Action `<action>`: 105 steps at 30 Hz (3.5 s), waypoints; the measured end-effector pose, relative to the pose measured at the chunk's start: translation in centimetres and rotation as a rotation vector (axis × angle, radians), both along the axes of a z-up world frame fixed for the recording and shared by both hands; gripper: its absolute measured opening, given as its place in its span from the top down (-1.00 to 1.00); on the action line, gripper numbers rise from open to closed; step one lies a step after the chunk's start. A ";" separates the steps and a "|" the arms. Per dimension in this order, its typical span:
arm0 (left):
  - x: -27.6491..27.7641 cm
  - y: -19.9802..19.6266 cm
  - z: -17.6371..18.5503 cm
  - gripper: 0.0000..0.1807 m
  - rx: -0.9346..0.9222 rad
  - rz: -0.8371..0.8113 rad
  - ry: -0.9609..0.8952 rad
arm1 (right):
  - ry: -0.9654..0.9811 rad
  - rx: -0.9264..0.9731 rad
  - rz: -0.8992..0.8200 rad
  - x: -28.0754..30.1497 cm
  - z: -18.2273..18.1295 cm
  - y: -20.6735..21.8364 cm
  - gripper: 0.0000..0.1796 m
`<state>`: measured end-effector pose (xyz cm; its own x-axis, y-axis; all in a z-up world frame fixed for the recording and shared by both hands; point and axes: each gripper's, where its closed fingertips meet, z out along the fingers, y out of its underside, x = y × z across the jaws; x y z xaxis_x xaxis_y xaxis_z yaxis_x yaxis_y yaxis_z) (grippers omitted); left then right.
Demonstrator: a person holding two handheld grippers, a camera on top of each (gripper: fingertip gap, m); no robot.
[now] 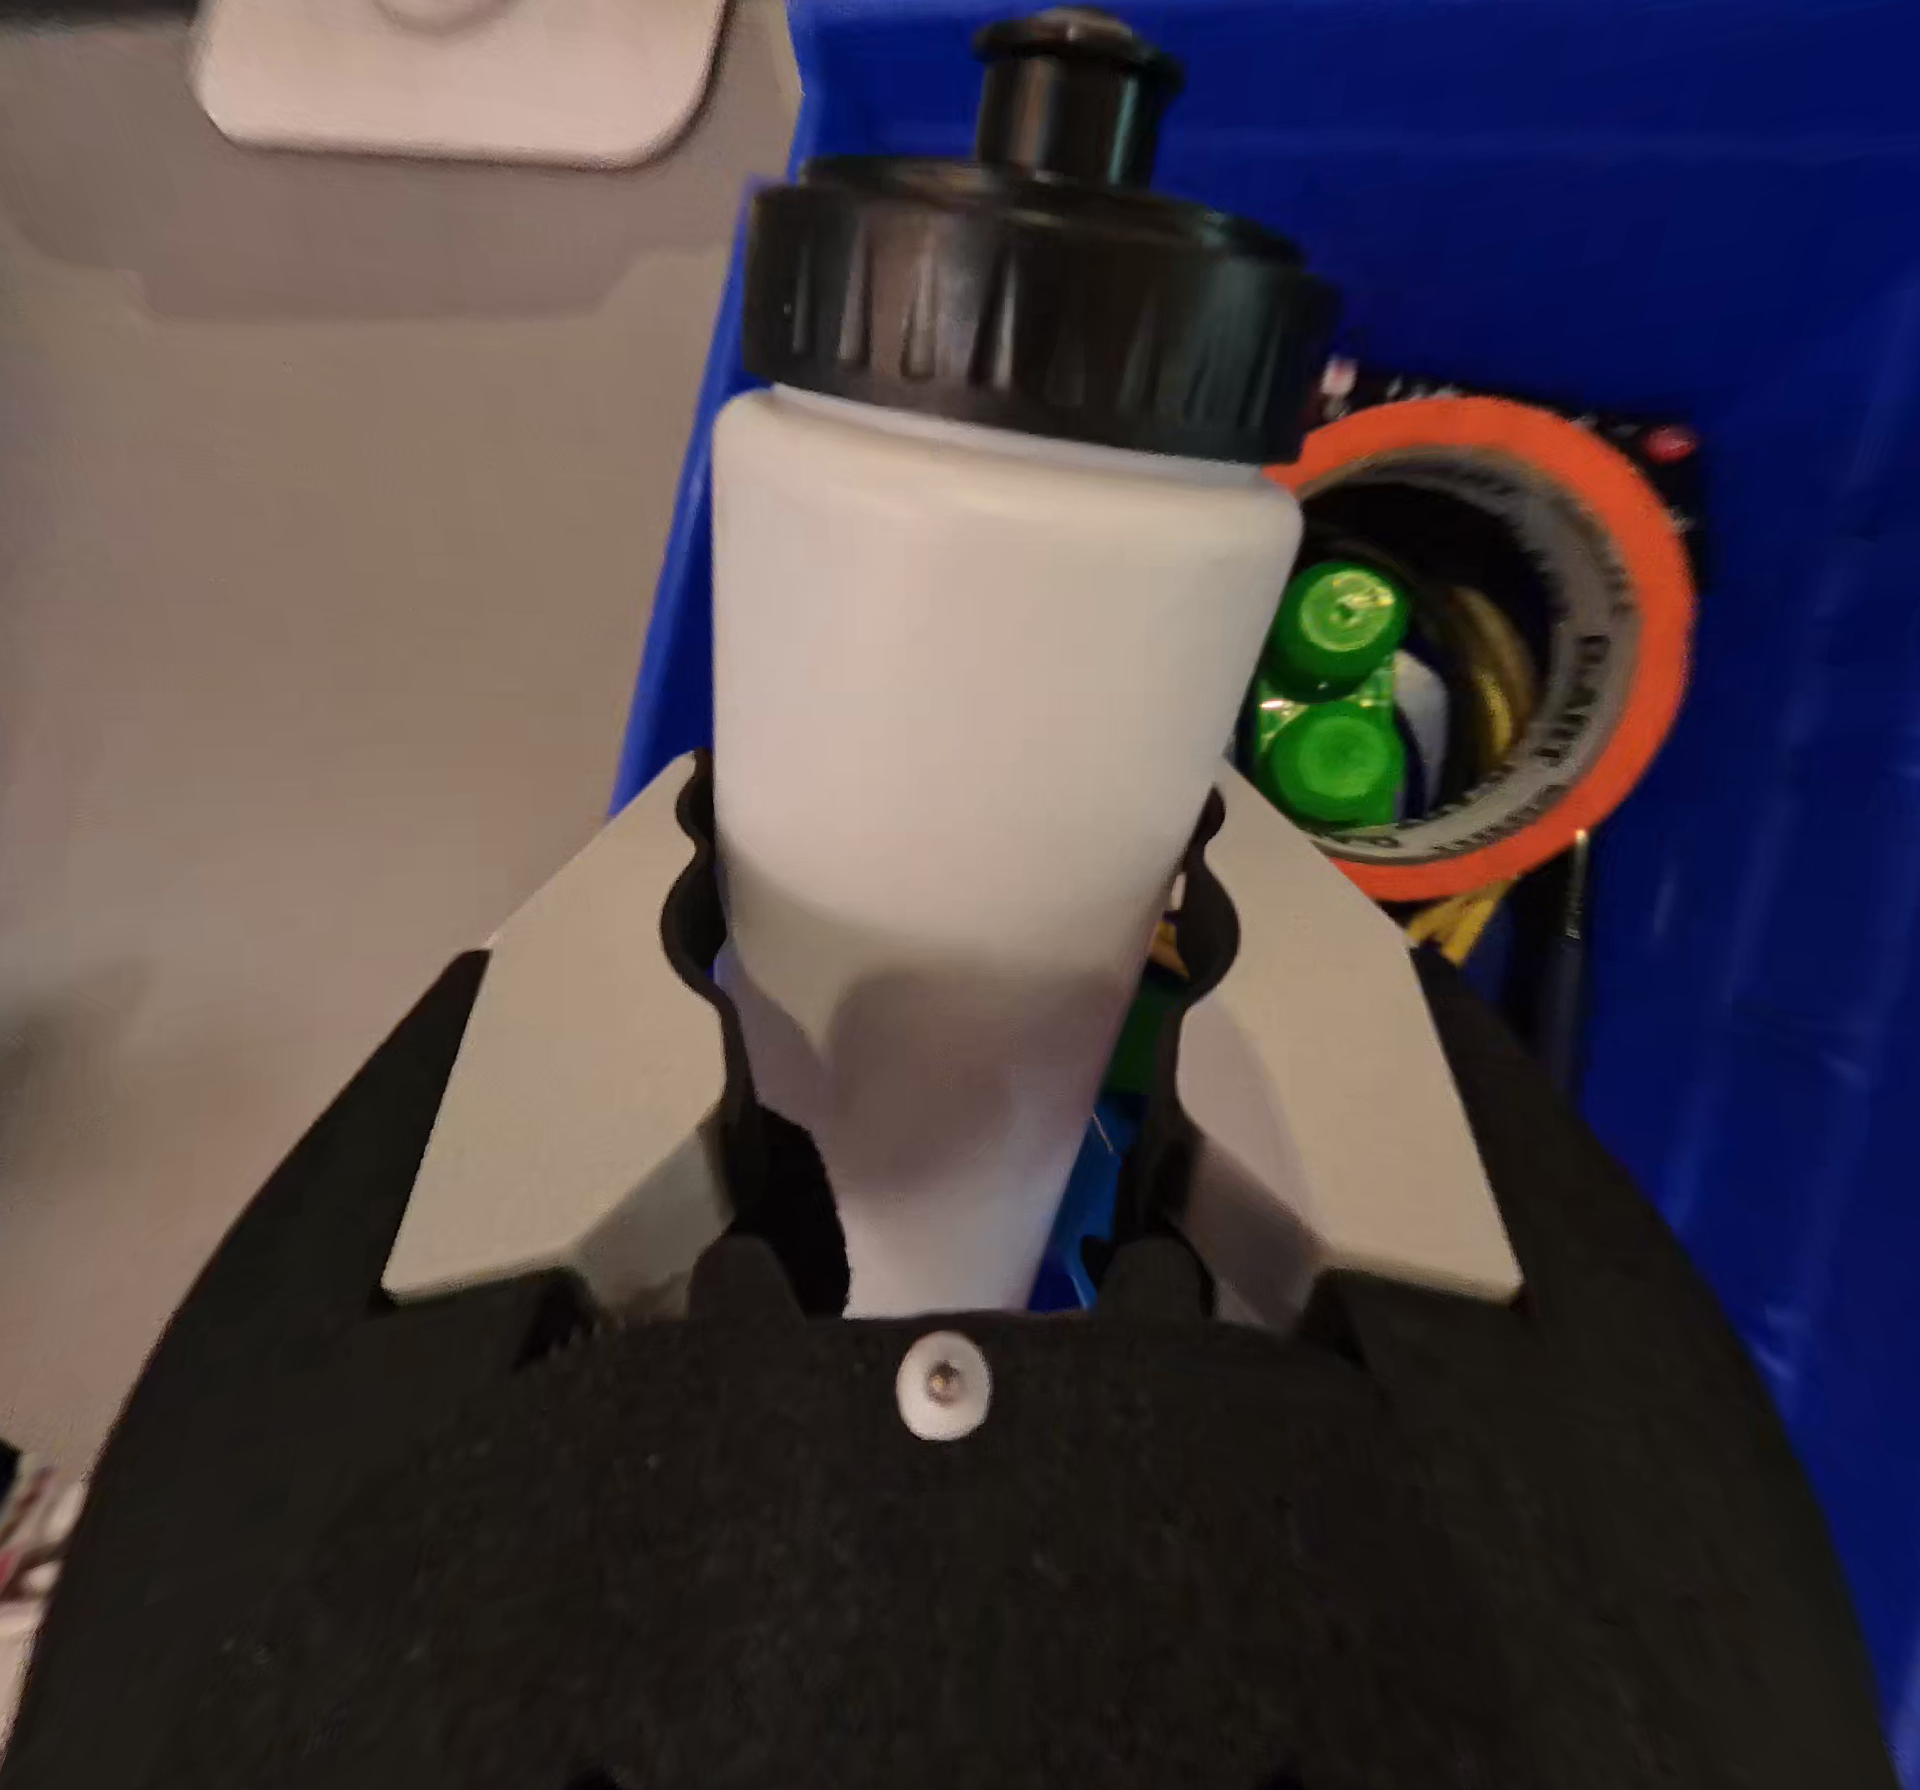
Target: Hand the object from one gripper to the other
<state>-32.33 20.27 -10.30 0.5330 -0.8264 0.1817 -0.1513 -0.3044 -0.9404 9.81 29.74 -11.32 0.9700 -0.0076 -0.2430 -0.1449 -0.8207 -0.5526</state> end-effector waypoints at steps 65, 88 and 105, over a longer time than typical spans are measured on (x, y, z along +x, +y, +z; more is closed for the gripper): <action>-18.3 15.5 -5.2 0.40 -0.048 -0.198 1.156 | 0.027 0.736 0.366 -22.4 0.3 -7.8 0.40; -18.4 17.6 -8.2 0.63 -0.098 -0.226 1.095 | 0.071 0.693 0.401 -23.2 -0.6 -8.1 0.40; -15.2 18.2 0.5 0.75 0.306 -0.051 1.048 | 0.192 0.627 0.524 -26.2 -0.3 -7.1 0.40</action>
